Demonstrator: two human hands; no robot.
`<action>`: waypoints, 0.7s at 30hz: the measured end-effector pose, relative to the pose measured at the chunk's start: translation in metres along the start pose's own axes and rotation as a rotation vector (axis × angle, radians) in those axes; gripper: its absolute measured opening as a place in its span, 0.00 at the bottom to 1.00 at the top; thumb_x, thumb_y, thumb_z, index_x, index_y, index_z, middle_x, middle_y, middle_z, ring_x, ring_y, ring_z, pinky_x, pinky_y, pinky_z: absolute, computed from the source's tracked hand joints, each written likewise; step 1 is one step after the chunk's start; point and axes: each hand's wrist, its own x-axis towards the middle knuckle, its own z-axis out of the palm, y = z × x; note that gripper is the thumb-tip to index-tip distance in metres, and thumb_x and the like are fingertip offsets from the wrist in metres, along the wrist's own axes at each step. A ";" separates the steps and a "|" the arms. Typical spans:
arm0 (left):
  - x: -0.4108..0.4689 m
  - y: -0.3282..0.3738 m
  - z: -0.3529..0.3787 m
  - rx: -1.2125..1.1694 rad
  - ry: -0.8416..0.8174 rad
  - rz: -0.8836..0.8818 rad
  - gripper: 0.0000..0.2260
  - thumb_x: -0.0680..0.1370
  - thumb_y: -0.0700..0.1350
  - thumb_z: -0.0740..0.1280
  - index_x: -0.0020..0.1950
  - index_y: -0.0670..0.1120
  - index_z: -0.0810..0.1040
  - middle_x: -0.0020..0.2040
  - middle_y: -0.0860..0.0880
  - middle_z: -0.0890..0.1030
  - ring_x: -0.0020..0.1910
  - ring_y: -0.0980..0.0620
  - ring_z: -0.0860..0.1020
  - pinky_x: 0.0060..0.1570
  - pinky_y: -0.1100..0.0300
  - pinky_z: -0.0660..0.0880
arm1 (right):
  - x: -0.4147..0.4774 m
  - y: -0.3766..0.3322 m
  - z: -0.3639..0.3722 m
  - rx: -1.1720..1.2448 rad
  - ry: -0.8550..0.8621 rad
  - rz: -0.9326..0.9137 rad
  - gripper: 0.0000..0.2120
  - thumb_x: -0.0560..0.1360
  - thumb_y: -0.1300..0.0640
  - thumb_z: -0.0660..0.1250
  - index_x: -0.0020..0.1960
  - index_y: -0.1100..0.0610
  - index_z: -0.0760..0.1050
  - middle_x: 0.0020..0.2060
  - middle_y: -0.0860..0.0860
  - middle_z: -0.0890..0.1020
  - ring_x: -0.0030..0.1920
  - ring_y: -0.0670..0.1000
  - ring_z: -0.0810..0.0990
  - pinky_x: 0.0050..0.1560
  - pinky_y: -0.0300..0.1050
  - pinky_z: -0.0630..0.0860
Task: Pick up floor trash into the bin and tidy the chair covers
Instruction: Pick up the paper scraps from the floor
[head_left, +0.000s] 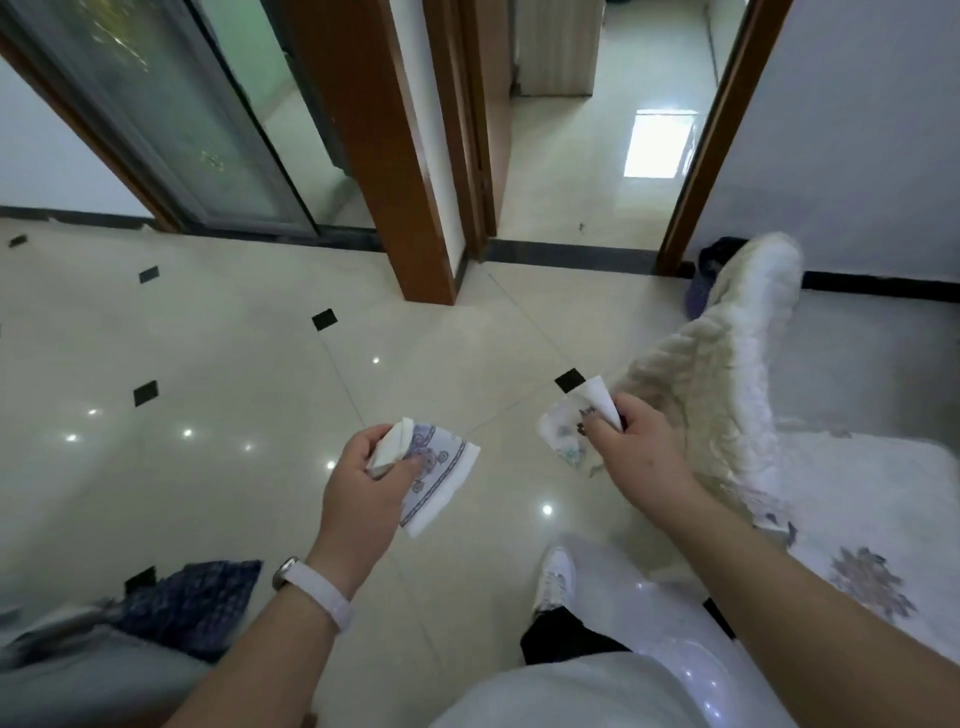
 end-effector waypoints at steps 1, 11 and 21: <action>0.018 0.012 0.004 0.017 0.002 0.002 0.13 0.73 0.43 0.76 0.53 0.54 0.79 0.47 0.54 0.84 0.45 0.52 0.83 0.43 0.60 0.77 | 0.022 -0.008 -0.001 0.007 0.003 0.000 0.08 0.76 0.60 0.62 0.41 0.64 0.72 0.30 0.51 0.71 0.29 0.47 0.67 0.29 0.40 0.64; 0.164 0.114 0.093 0.031 -0.141 0.144 0.12 0.75 0.43 0.75 0.55 0.53 0.78 0.49 0.55 0.83 0.47 0.56 0.82 0.45 0.61 0.79 | 0.176 -0.054 -0.046 -0.027 0.082 -0.012 0.08 0.77 0.56 0.63 0.42 0.58 0.76 0.34 0.55 0.77 0.31 0.47 0.72 0.32 0.44 0.67; 0.309 0.135 0.159 0.043 -0.286 0.092 0.12 0.75 0.43 0.75 0.56 0.52 0.78 0.50 0.52 0.84 0.48 0.53 0.83 0.49 0.53 0.81 | 0.292 -0.053 -0.060 0.001 0.209 0.133 0.07 0.78 0.57 0.64 0.44 0.59 0.77 0.36 0.56 0.79 0.32 0.48 0.73 0.33 0.43 0.69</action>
